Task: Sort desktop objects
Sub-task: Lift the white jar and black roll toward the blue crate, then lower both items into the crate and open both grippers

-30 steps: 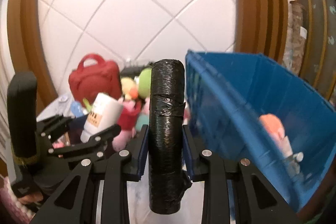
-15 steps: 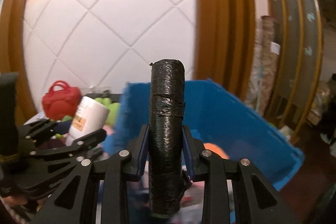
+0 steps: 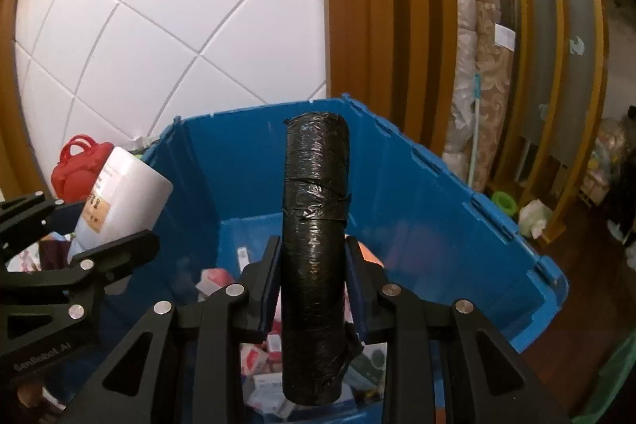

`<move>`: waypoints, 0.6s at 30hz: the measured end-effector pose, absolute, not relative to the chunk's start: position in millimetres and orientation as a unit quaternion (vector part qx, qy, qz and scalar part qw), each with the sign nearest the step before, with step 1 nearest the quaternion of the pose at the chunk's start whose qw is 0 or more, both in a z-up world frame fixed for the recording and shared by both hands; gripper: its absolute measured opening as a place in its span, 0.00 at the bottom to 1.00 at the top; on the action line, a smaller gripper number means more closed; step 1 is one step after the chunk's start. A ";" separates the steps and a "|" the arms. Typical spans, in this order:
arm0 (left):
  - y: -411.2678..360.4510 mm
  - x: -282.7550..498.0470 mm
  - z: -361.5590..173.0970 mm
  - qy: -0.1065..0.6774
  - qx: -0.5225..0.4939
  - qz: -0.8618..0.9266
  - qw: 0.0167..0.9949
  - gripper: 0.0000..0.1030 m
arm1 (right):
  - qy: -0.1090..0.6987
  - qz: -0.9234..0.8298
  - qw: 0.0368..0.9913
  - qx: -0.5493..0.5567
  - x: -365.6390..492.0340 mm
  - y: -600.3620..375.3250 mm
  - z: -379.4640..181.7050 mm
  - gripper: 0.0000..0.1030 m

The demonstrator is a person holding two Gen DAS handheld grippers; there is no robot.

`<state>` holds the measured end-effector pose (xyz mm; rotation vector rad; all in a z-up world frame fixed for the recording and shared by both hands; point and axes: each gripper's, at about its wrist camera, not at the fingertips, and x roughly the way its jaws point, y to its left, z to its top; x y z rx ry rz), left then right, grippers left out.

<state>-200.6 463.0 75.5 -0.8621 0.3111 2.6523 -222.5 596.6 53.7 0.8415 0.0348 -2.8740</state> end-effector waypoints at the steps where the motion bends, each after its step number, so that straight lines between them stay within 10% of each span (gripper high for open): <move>1: 464.0 -200.9 75.1 0.112 -0.305 0.931 0.165 0.44 | 0.011 -0.956 0.074 0.283 -223.7 598.5 52.3 0.29; 10: 468.2 -204.2 70.3 0.123 -0.315 0.931 0.136 0.45 | 0.018 -0.947 0.057 0.316 -236.0 614.9 33.7 0.29; 18: 464.9 -201.5 72.1 0.122 -0.306 0.936 0.124 0.67 | 0.028 -0.943 0.045 0.329 -241.2 621.4 28.1 0.29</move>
